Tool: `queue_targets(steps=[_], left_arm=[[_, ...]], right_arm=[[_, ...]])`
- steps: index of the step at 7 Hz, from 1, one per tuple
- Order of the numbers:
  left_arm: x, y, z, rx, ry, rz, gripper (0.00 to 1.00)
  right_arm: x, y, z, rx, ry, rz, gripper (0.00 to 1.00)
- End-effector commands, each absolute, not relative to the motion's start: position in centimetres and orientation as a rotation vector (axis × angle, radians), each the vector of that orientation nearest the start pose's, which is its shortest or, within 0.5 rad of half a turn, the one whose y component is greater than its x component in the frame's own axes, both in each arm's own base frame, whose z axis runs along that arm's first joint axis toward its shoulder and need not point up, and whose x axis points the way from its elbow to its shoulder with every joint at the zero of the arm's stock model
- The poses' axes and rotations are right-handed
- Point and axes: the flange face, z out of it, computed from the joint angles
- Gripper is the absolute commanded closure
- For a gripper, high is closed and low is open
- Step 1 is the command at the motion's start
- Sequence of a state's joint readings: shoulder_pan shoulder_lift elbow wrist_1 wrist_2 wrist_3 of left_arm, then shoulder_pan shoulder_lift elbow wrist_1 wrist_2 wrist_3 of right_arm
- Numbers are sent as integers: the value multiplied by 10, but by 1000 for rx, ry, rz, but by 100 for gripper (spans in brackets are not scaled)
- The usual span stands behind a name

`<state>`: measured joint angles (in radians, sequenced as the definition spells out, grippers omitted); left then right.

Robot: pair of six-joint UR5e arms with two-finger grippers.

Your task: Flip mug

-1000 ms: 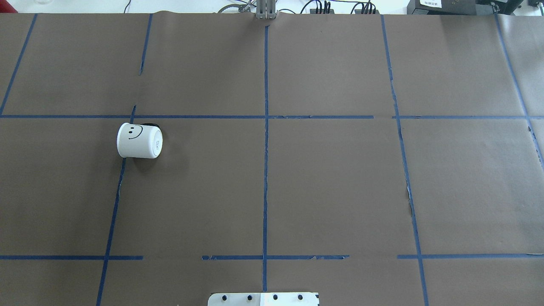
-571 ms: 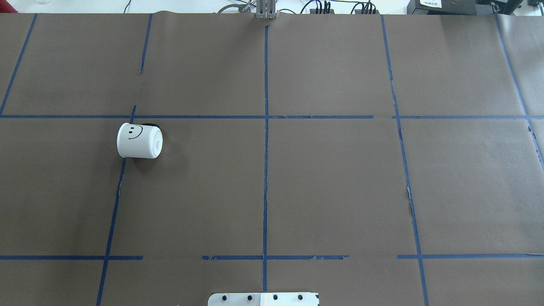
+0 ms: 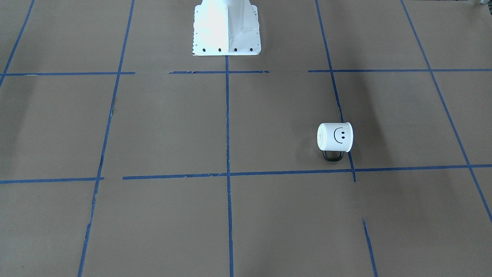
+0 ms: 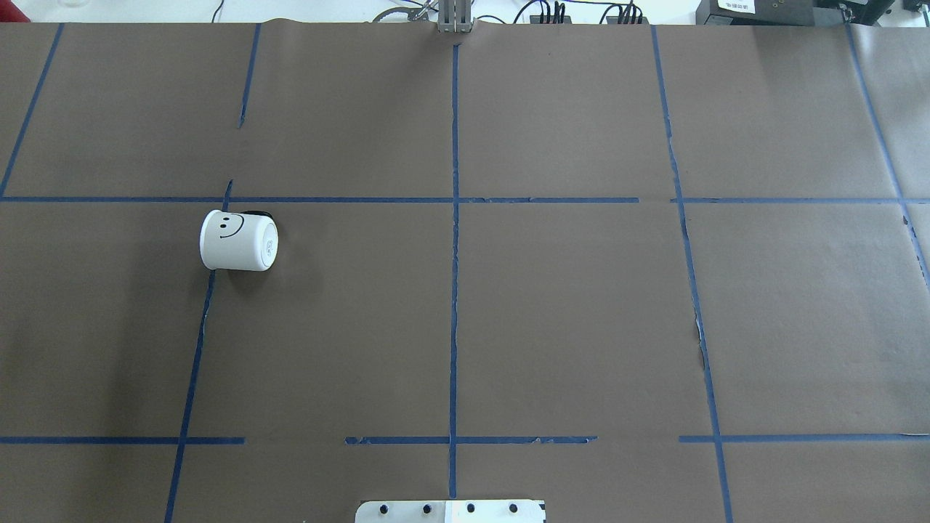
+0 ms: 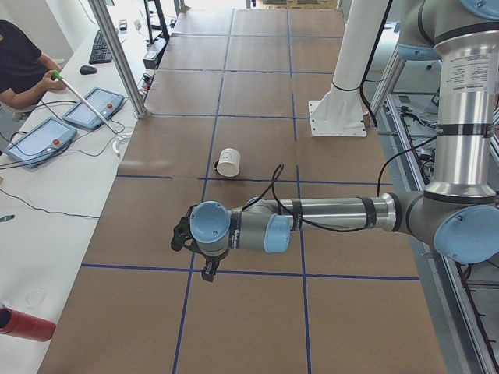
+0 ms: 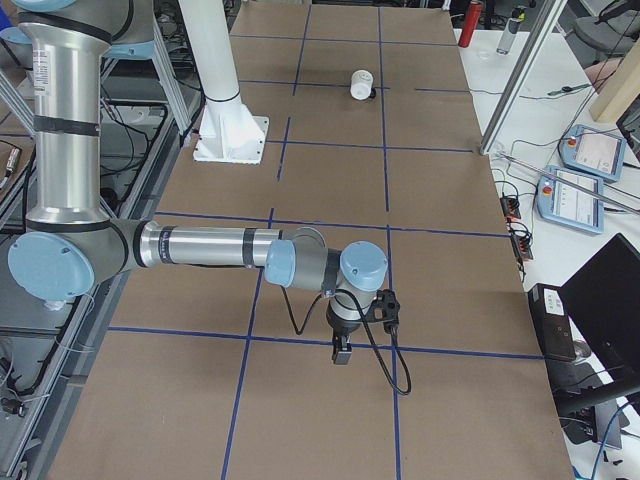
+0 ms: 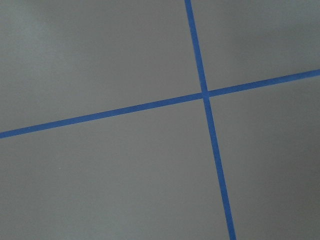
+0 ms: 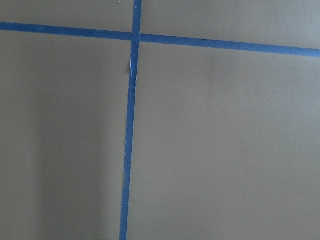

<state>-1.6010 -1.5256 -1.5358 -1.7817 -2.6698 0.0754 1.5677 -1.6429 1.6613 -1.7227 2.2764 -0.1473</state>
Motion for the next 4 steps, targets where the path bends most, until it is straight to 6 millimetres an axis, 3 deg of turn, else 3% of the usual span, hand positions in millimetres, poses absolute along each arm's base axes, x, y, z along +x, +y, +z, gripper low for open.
queue_targets(steps=[1, 2, 3, 4], left_arm=[[-19, -484, 629, 125, 1109, -52, 0], [19, -485, 617, 157, 1083, -110, 0], [51, -480, 622, 173, 1109, -148, 0], [69, -472, 626, 191, 1148, -200, 0]], right_arm=[[67, -450, 668, -77, -712, -97, 0], [67, -450, 668, -77, -712, -97, 0], [67, -450, 668, -77, -712, -97, 0], [67, -450, 668, -77, -712, -97, 0]])
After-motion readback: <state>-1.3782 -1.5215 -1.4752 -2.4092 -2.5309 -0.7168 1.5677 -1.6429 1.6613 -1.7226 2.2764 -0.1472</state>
